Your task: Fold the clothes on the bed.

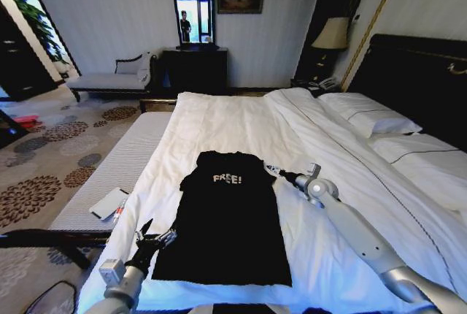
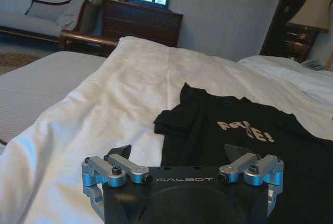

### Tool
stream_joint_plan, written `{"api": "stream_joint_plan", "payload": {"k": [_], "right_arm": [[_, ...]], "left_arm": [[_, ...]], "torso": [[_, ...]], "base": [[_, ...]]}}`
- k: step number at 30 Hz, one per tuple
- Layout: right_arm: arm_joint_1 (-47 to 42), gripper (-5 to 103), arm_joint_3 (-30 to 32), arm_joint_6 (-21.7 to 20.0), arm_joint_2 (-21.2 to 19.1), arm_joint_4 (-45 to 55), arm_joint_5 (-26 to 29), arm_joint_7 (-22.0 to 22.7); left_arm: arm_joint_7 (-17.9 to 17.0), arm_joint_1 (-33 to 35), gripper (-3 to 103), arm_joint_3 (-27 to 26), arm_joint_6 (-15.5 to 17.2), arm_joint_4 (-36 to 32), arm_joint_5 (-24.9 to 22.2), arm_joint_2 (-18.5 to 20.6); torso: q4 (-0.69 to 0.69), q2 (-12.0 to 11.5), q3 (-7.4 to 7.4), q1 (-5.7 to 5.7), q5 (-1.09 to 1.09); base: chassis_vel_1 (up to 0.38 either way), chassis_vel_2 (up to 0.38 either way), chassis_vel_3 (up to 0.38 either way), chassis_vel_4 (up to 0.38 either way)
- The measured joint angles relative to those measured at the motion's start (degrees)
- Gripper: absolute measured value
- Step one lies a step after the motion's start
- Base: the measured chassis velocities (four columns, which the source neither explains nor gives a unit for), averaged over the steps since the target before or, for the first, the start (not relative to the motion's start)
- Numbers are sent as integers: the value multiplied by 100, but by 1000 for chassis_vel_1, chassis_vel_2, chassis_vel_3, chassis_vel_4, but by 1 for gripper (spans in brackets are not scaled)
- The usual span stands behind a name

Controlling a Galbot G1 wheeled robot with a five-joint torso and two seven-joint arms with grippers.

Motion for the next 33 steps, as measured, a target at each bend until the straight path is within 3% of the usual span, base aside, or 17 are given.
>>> {"api": "stream_joint_plan", "payload": {"k": [5,33], "right_arm": [[-48,100,13,24,-25,-5,-80,-25],[275,100,-325,-27,345,-490,-79,-101]], "left_arm": [[-3,-3,100,11,8,4,4,4],[-16,13,100,-106,36,17,-122,52]], "torso": [[9,0,0,-1,0],[5,0,0,-1,-2]], "base": [[0,0,0,0],[0,0,0,0]]}}
